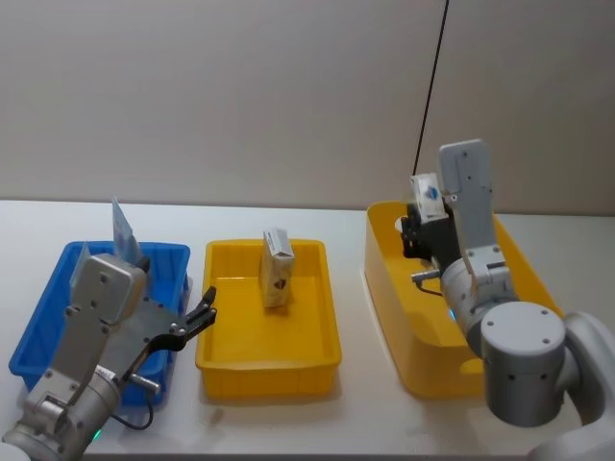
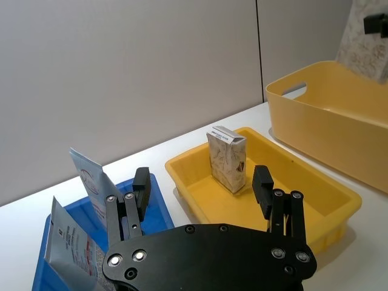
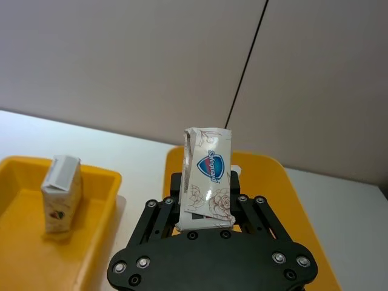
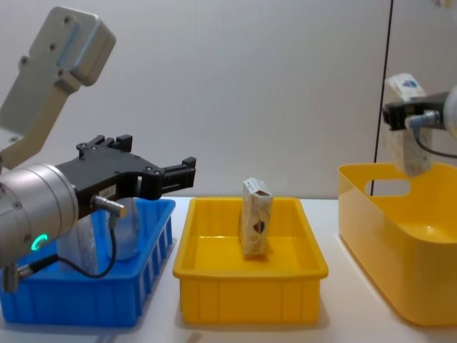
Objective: Bimanual collaborative sorting of washing and personal care products
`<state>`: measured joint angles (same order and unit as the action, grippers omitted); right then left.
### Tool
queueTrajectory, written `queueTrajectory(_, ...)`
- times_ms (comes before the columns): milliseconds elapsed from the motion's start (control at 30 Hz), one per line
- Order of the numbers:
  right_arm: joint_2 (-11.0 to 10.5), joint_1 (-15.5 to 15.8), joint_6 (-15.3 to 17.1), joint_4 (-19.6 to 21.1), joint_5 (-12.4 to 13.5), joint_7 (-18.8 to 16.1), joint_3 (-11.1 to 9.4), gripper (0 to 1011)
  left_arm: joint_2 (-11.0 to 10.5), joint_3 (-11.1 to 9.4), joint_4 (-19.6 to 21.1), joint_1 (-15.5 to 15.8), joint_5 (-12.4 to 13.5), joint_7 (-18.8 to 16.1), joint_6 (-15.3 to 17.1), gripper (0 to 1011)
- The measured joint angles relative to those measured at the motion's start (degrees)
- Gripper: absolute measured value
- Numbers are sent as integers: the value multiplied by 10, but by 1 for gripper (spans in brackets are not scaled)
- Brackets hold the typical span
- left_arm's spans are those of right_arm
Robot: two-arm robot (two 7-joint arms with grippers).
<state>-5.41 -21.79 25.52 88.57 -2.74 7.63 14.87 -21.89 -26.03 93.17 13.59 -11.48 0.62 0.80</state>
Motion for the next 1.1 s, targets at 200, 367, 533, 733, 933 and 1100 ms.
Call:
queueTrajectory(200,-5,-4,12,-16,3,-9,-9,367,0,0,0,0,0,0,0,1001)
queueTrajectory(367,-6,-8,18,-33,4,-15,-14,367,0,0,0,0,0,0,0,1001)
queueTrajectory(533,-7,-13,20,-52,5,-20,-18,367,0,0,0,0,0,0,0,1001)
queueTrajectory(733,-7,-18,20,-65,5,-25,-21,474,0,0,0,0,0,0,0,1001)
queueTrajectory(933,-7,-19,19,-72,3,-30,-21,682,0,0,0,0,0,0,0,1001)
queueTrajectory(1100,-7,-19,17,-75,-1,-33,-20,819,0,0,0,0,0,0,0,1001)
